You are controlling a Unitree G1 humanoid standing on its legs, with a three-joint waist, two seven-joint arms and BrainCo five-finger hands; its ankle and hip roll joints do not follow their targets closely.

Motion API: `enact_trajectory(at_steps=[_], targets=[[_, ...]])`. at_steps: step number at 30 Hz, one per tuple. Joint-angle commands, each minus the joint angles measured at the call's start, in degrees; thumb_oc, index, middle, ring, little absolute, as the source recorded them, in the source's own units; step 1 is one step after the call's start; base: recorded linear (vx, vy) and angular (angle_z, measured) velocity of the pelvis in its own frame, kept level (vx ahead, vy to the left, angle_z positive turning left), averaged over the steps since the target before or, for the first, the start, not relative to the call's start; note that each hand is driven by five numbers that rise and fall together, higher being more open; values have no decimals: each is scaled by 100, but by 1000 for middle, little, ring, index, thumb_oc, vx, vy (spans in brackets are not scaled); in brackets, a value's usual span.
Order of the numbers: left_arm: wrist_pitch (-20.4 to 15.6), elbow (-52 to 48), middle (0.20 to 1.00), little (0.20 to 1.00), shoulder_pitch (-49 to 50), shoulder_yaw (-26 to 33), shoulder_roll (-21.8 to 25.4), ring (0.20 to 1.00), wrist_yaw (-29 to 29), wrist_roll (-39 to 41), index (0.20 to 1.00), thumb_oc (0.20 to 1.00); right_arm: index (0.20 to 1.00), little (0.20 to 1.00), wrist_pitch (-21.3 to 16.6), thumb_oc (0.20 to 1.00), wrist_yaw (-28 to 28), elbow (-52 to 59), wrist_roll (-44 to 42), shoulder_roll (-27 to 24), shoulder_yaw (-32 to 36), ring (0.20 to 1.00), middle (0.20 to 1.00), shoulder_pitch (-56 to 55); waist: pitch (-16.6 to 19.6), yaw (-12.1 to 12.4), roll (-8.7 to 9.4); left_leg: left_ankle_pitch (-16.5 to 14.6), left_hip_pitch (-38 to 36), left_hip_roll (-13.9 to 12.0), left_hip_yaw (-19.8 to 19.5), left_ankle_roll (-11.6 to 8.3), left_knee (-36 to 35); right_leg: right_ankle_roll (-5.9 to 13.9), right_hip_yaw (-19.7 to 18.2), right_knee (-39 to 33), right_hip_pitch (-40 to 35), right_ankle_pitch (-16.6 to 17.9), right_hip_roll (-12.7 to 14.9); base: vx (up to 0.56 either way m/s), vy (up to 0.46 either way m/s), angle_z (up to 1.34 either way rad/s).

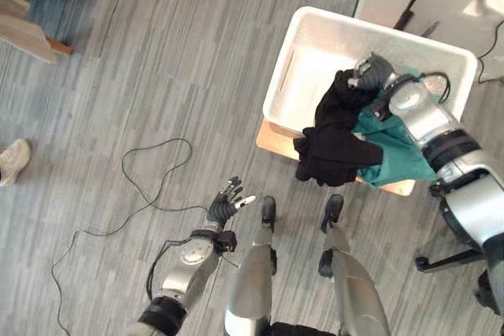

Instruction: Tidy up the quilt and then pick up the clothes from the bed and put them into the laundry hamper.

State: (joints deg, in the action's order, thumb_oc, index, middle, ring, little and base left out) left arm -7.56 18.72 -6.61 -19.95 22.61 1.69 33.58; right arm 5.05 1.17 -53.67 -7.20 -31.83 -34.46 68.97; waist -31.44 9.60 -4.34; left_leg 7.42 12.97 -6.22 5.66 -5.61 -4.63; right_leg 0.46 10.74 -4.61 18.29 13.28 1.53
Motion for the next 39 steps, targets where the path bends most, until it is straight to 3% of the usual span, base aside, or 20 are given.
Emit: enact_trajectory(at_steps=[1, 2, 6, 10, 14, 18, 24, 30, 35, 39], targets=[[-601, -170, 1000, 1000, 146, -161, 76, 1000, 107, 68, 1000, 1000, 200, 200, -468, 200, -381, -144, -193, -76, -14, 200, 200, 98, 165, -28, 131, -105, 157, 197, 313, -75, -37, 355, 411, -39, -359, -773, 269, -71, 93, 2], [-785, -36, 1000, 1000, 97, -174, 53, 1000, 194, 176, 1000, 1000, 1000, 1000, -931, 1000, -692, -214, -192, 25, 227, 1000, 1000, -276, 165, -102, 67, -126, 108, 204, 348, -63, -37, 365, 352, -39, -372, -773, 279, -59, 78, 2], [-863, 14, 1000, 1000, 70, -158, 59, 1000, 300, 274, 1000, 1000, 1000, 1000, -1506, 1000, -998, -93, -14, 51, 448, 1000, 1000, -545, 189, -182, 78, -175, -73, 184, 398, -53, -37, 370, 220, -39, -505, -787, 271, -44, 70, -2], [-958, 61, 1000, 1000, 235, -78, 56, 1000, 355, 466, 1000, 1000, 1000, 1000, -1990, 1000, -1133, 731, 217, -54, 725, 1000, 1000, -1010, 458, -337, 229, -288, -388, 147, 495, -26, -37, 417, -63, -39, -709, -814, 211, -5, 79, -13], [-960, -34, 1000, 1000, 459, 60, -14, 1000, 211, 441, 1000, 1000, 1000, 1000, -1952, 1000, -1270, 1850, 374, -173, 1038, 1000, 1000, -1705, 780, -504, 393, -380, -700, 124, 535, 5, -37, 453, -274, -39, -963, -853, 150, 32, 119, -13], [-911, -73, 1000, 1000, 758, 238, -180, 1000, -97, 308, 1000, 1000, 1000, 1000, -2000, 1000, -1210, 3309, 444, -284, 1574, 1000, 1000, -2802, 1382, -757, 590, -521, -1193, 131, 650, 62, -37, 475, -433, -39, -1404, -930, 109, 53, 111, -29], [-825, 221, 1000, 1000, 994, 391, -467, 1000, -400, 261, 1000, 1000, 1000, 1000, -1792, 1000, -1309, 4088, 309, -126, 2177, 1000, 1000, -3798, 1985, -1012, 718, -671, -1614, 187, 746, 141, -37, 507, -587, -39, -1750, -951, 79, 18, 107, -16], [-943, 1179, 1000, 1000, 1260, 787, -850, 1000, -353, 14, 1000, 1000, 1000, 1000, -1561, 1000, -936, 3291, 30, 203, 2608, 1000, 1000, -5249, 2273, -1239, 747, -852, -1970, 346, 697, 294, -37, 504, -822, -39, -2072, -965, 52, -104, 107, -4], [-920, 1900, 1000, 1000, 1305, 1037, -956, 1000, -180, -121, 1000, 1000, 1000, 1000, -1582, 1000, -612, 2002, 214, 537, 2221, 1000, 1000, -5714, 2326, -1252, 735, -889, -2093, 401, 670, 353, -37, 517, -855, -39, -2192, -937, 90, -112, 51, 2], [-677, 2561, 1000, 1000, 1225, 1280, -1116, 1000, -99, 42, 1000, 1000, 1000, 1000, -1551, 1000, -462, 919, 9, 887, 1995, 1000, 1000, -5866, 2380, -1226, 736, -933, -2153, 446, 660, 390, -37, 534, -852, -39, -2266, -924, 124, -73, 13, 3]])
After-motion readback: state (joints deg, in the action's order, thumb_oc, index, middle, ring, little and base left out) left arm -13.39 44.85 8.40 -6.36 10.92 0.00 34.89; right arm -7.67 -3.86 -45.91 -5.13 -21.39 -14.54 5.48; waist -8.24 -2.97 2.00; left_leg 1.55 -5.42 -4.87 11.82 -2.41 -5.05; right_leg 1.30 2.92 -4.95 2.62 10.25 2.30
